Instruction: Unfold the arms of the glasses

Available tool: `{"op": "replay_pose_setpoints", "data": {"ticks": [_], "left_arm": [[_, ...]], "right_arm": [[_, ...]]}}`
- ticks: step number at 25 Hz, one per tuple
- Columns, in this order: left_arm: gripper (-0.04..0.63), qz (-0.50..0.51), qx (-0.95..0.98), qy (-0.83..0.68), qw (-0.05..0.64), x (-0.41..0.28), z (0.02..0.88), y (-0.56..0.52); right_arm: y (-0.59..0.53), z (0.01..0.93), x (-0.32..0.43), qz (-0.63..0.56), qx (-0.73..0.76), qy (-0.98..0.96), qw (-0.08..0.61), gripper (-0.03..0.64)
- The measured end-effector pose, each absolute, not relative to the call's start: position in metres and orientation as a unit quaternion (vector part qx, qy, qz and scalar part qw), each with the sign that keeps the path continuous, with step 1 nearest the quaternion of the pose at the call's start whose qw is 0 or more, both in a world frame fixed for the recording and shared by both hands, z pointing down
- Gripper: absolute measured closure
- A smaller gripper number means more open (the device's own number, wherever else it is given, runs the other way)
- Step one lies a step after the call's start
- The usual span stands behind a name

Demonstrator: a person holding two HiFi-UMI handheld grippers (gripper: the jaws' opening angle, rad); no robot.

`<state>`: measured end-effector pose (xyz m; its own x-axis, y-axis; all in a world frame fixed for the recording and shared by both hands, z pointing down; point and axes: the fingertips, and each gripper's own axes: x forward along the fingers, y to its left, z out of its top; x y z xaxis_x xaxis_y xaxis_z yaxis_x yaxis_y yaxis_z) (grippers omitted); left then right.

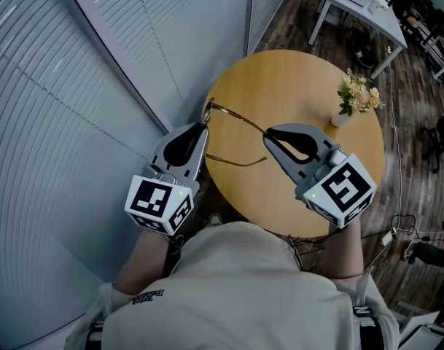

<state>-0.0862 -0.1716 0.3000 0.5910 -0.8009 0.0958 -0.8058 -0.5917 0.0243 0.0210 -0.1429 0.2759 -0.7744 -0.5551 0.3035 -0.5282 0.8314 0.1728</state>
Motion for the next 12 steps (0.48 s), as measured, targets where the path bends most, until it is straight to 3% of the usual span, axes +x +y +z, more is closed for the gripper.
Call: {"op": "replay_pose_setpoints", "data": {"ticks": [6,12], "left_arm": [[0.545,0.103,0.890,-0.444,-0.009,-0.075,0.313,-0.168],[0.545,0.091,0.890,-0.447,0.007,-0.074,0.315,-0.173]], "right_arm": [[-0.146,0.264,0.043,-0.043,0.308,-0.936,0.164,0.580],[-0.151,0.264,0.048,-0.032,0.317,-0.935,0.153,0.580]]}}
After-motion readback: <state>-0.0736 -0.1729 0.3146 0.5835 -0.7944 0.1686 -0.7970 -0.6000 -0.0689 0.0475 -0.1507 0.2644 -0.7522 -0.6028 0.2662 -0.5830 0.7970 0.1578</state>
